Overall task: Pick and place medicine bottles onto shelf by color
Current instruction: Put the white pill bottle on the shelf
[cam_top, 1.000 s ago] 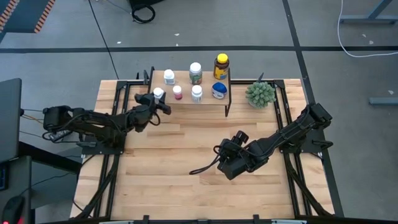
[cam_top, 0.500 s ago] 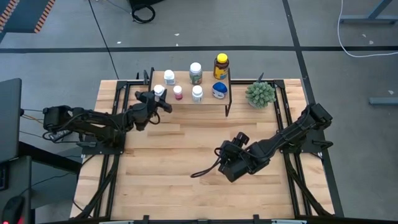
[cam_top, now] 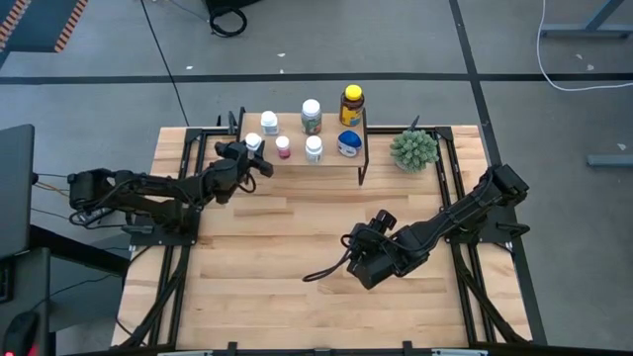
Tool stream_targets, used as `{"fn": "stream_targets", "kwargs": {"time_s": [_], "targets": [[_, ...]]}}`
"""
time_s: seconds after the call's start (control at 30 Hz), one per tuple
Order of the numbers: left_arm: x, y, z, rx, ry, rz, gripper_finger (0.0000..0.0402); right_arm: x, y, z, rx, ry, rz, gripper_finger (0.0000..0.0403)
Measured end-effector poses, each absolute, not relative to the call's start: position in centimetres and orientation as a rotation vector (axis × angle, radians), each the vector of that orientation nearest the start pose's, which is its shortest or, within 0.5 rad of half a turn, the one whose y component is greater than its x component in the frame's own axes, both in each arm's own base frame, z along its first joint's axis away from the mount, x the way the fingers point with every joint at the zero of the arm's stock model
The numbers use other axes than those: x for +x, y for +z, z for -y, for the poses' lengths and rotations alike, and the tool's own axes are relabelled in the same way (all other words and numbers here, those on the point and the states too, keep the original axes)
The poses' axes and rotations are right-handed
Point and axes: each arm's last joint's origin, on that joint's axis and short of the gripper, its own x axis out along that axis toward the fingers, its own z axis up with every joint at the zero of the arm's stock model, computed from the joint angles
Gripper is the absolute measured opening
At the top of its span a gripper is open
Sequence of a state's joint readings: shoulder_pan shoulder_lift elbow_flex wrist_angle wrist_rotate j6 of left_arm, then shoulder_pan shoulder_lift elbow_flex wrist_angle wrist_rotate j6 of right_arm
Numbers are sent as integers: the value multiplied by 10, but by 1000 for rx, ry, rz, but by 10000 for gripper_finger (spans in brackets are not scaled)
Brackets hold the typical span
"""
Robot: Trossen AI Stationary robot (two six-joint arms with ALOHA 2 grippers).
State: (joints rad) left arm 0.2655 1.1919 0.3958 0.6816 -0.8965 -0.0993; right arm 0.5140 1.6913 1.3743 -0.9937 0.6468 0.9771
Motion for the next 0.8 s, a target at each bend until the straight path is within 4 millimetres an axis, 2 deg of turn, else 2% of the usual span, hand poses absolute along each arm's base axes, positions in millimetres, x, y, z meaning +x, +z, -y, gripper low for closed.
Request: {"fn": "stream_targets", "kwargs": {"time_s": [0.4, 0.8], "targets": [[207, 206, -85, -72, 1159, -46, 240, 293, 258, -145, 160, -600, -894, 277], [208, 212, -73, -6, 1127, -52, 245, 291, 258, -150, 161, -585, -900, 277]]}}
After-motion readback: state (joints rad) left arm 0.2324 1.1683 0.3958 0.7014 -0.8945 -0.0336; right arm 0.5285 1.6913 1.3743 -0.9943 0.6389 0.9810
